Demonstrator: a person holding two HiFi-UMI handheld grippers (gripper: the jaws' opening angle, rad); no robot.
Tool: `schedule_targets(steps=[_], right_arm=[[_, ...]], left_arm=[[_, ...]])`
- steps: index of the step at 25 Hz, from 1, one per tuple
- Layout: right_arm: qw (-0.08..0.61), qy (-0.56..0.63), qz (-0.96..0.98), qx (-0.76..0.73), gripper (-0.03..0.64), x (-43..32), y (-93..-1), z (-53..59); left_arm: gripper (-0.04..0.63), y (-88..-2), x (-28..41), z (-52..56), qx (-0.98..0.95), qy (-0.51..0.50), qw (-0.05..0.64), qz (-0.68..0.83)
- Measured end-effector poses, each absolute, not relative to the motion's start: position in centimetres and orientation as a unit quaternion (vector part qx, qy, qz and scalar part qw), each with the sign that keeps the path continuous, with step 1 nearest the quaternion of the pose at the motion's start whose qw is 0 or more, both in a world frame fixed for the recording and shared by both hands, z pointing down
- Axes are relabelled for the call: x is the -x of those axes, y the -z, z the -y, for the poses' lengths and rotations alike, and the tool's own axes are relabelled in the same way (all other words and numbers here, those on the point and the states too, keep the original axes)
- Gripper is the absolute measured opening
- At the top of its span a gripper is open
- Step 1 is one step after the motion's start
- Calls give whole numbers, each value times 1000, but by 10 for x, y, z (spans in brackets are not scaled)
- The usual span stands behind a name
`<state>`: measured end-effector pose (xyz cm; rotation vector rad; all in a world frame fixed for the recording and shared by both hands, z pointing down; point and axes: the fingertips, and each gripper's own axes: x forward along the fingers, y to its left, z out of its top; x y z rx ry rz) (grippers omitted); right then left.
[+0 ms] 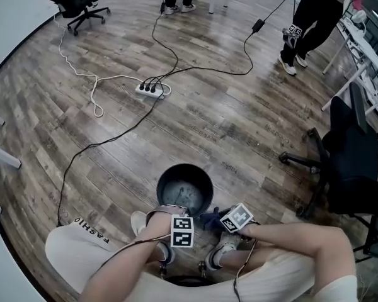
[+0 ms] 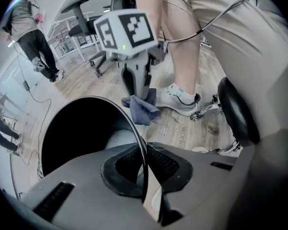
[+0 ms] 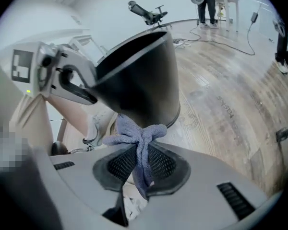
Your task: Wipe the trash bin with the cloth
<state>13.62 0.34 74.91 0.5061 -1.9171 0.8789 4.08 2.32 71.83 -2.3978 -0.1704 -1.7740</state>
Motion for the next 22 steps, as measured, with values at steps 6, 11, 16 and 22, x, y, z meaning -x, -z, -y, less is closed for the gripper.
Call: schedule_targets(steps=[6, 11, 16, 22], right_arm=[[444, -318, 821, -167, 74, -117, -672, -16], [432, -308, 833, -157, 74, -97, -640, -28], [430, -297, 836, -167, 74, -88, -639, -25], [439, -305, 824, -188, 74, -96, -655, -11]], left_arm=[[118, -707, -37, -25, 817, 565, 97, 61], [160, -717, 5, -24, 768, 616, 140, 107], [81, -721, 13, -7, 754, 630, 165, 84], [66, -719, -6, -17, 767, 622, 134, 80]])
